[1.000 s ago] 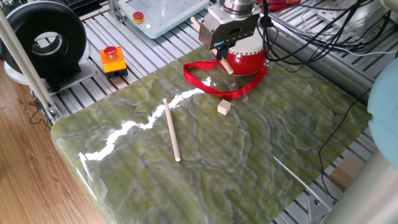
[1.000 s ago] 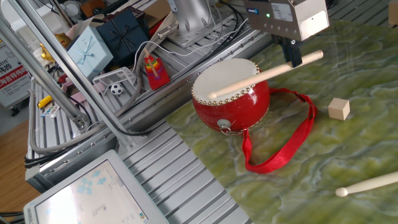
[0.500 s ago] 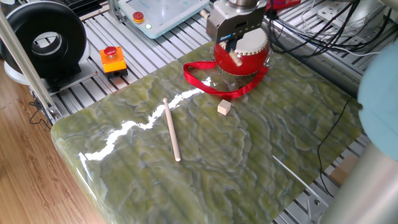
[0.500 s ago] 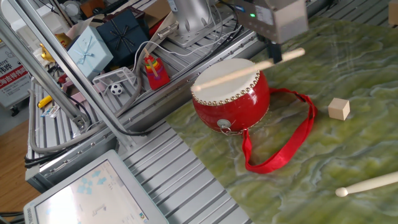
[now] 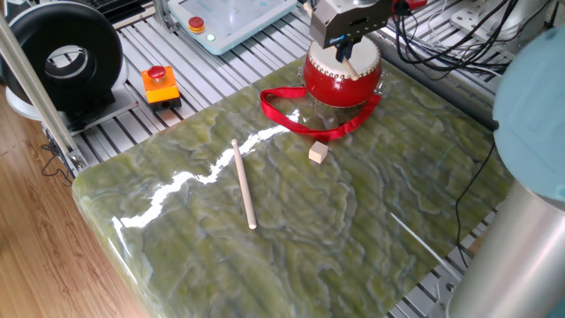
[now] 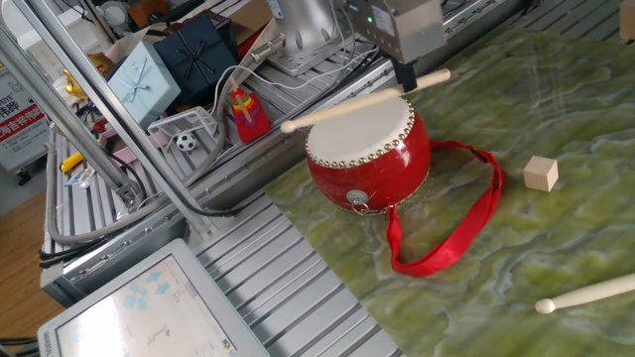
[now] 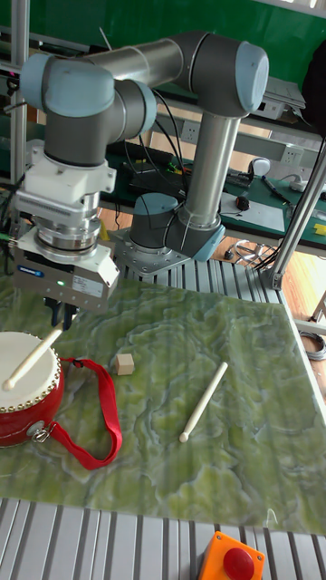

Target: Play the drum

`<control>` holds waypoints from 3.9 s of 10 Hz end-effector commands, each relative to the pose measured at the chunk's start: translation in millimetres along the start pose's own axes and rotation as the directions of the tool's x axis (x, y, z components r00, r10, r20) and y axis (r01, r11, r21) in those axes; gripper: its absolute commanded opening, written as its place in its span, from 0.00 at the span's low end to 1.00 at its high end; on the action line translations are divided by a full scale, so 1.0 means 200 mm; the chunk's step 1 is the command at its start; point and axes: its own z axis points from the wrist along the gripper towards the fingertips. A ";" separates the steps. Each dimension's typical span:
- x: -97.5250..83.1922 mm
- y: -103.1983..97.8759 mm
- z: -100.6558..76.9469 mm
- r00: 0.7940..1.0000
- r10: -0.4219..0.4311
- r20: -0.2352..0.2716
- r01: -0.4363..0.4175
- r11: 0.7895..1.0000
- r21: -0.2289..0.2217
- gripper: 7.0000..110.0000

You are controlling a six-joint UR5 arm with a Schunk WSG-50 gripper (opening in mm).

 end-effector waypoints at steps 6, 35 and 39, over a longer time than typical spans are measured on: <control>-0.18 0.11 0.15 0.997 -0.021 0.077 0.023 1.000 -0.018 0.00; 0.03 0.04 0.15 0.996 -0.022 -0.086 0.025 0.999 0.034 0.00; 0.00 0.05 0.15 0.998 -0.020 -0.066 0.022 0.999 0.027 0.00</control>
